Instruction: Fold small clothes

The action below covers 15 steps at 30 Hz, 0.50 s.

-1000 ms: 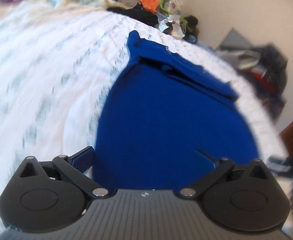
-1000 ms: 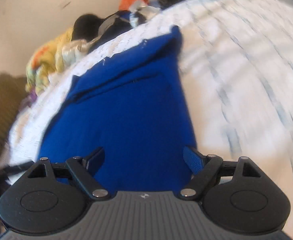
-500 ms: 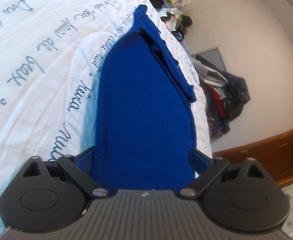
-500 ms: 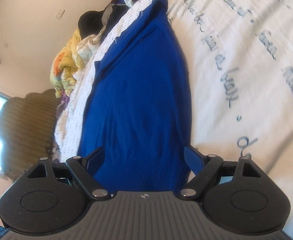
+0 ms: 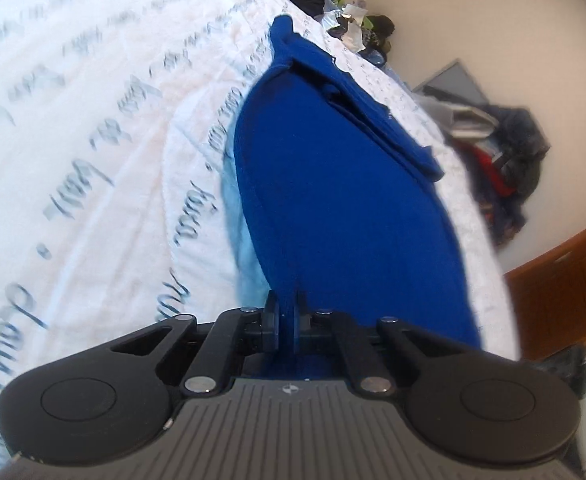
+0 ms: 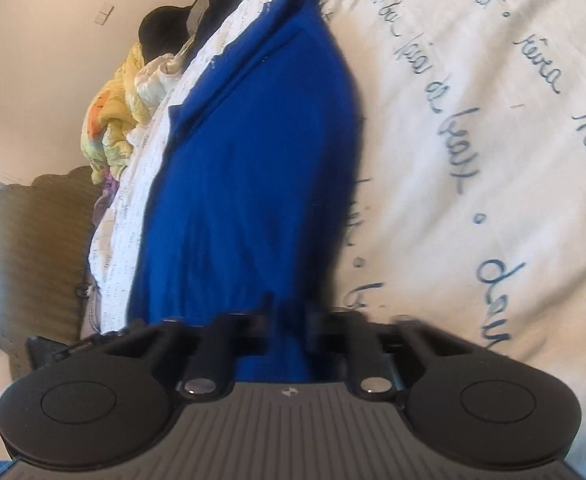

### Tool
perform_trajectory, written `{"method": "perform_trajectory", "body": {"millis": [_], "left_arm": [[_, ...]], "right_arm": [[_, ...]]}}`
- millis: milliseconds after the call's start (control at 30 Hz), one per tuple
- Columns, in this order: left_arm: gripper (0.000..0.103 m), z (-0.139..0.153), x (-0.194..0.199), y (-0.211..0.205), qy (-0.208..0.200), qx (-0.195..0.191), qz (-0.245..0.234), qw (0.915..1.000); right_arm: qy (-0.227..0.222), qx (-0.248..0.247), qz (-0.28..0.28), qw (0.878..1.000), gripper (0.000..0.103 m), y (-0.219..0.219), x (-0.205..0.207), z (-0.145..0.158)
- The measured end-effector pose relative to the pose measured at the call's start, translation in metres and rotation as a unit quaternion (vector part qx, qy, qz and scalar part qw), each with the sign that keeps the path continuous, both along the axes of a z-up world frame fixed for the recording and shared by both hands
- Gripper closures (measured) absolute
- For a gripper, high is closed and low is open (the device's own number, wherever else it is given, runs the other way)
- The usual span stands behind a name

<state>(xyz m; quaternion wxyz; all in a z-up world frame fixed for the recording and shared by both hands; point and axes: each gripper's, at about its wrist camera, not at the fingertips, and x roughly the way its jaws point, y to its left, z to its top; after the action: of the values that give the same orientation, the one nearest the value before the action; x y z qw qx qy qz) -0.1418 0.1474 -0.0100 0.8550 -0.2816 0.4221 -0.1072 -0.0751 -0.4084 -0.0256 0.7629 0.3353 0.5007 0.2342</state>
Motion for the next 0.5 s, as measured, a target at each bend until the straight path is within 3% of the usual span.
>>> {"method": "perform_trajectory", "body": {"millis": [100, 200, 300, 333, 367, 400, 433, 467, 500], "left_arm": [[0.097, 0.014, -0.011, 0.004, -0.015, 0.032, -0.017, 0.9993], [0.095, 0.006, -0.014, 0.007, -0.005, 0.065, -0.023, 0.9976], [0.094, 0.013, -0.016, 0.011, -0.009, 0.064, -0.024, 0.9976], [0.090, 0.020, -0.018, 0.013, -0.018, 0.072, -0.012, 0.9972], [0.076, 0.031, -0.016, 0.012, -0.036, 0.084, -0.006, 0.9958], [0.053, 0.042, -0.011, 0.009, -0.059, 0.098, -0.012, 0.9933], [0.041, 0.052, -0.004, 0.003, -0.087, 0.113, -0.018, 0.9896], [0.021, 0.061, 0.006, -0.006, -0.117, 0.127, -0.023, 0.9847], [0.014, 0.066, 0.018, -0.018, -0.147, 0.140, -0.027, 0.9788]], "right_arm": [[-0.025, -0.021, -0.012, 0.999, 0.098, -0.013, -0.009, 0.016], [-0.016, -0.080, -0.010, 0.997, 0.102, -0.020, -0.009, 0.012], [-0.012, -0.059, -0.018, 0.998, 0.102, -0.024, -0.011, 0.006], [-0.008, -0.062, -0.021, 0.998, 0.098, -0.023, -0.008, 0.009], [-0.008, -0.063, -0.030, 0.997, 0.097, -0.024, -0.005, 0.014], [-0.016, -0.066, -0.042, 0.997, 0.095, -0.026, -0.002, 0.020], [-0.030, -0.070, -0.048, 0.996, 0.088, -0.022, 0.006, 0.027], [-0.054, -0.085, -0.043, 0.994, 0.084, -0.014, 0.019, 0.036], [-0.086, -0.107, -0.032, 0.990, 0.073, 0.000, 0.035, 0.044]]}}
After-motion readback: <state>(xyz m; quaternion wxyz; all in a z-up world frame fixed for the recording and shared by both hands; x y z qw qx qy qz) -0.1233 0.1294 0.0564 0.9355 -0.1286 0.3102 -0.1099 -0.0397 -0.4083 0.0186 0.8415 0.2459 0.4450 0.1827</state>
